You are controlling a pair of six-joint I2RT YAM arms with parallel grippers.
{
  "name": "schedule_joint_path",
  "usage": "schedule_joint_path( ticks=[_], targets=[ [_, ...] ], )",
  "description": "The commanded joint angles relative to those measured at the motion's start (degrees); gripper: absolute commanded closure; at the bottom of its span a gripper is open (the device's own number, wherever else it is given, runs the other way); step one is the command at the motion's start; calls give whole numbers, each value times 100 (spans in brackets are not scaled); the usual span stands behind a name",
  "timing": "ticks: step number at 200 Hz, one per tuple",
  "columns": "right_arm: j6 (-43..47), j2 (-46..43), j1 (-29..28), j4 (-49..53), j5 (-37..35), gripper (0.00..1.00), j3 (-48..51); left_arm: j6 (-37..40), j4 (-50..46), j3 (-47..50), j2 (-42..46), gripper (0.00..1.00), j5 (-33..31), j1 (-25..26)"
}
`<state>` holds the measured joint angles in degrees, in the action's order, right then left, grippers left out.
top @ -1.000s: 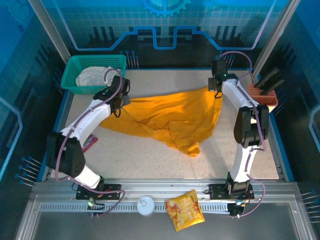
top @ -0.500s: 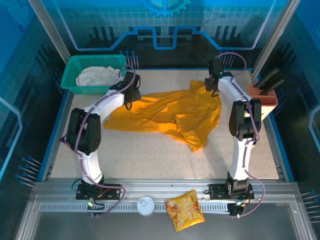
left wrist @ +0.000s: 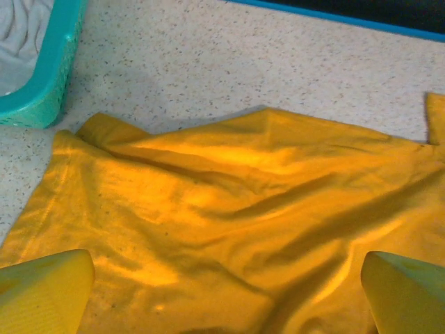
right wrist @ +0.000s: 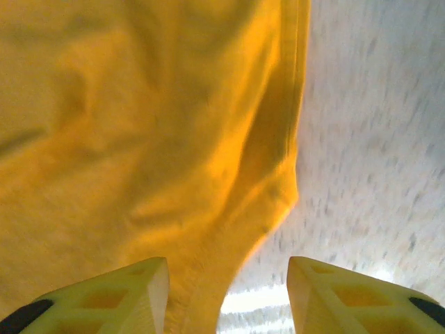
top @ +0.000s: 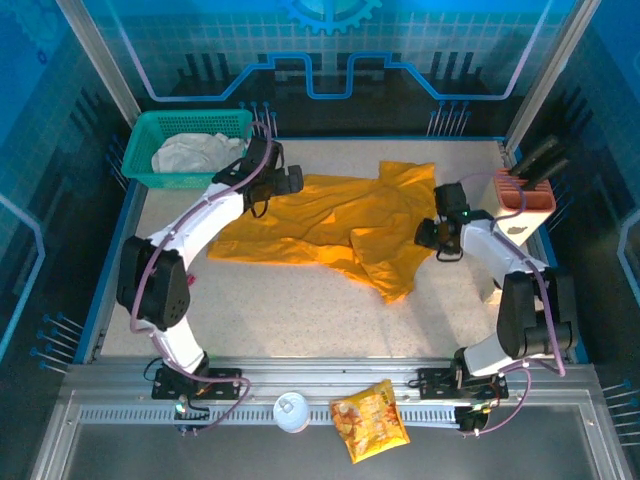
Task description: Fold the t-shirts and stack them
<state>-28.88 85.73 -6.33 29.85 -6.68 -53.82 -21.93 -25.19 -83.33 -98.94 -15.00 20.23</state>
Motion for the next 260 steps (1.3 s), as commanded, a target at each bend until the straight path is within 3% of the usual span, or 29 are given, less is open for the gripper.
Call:
schedule_joint_path(
  ticks=[1,47,82,93,109,127,166,202,260],
  targets=[
    [-495,-60,-52,-311,549,53,478,-101,-555,334,350,2,67,62],
    [-822,517,-406,-462,532,53,458,-801,-830,1293,410,15,-131,60],
    [-903,1004,-572,-408,174,55,159,-857,-935,1190,-511,31,-143,43],
    [-851,1157,-572,-368,151,58,44,-848,-942,1041,-869,36,-149,42],
    [-661,1397,-554,-230,89,72,-233,-814,-1008,766,-1357,45,-130,43],
    [-337,1705,-500,40,-65,100,-628,-806,-1090,570,-1710,57,-98,43],
    [355,2044,-101,479,-649,100,-1415,-580,-1129,535,-1926,100,-78,42],
    [1101,2182,169,635,-1214,100,-2351,-440,-1224,537,-1937,100,-282,43],
    [1798,3360,360,862,-1502,100,-4087,-395,-1192,552,-1888,100,-226,43]
  ],
)
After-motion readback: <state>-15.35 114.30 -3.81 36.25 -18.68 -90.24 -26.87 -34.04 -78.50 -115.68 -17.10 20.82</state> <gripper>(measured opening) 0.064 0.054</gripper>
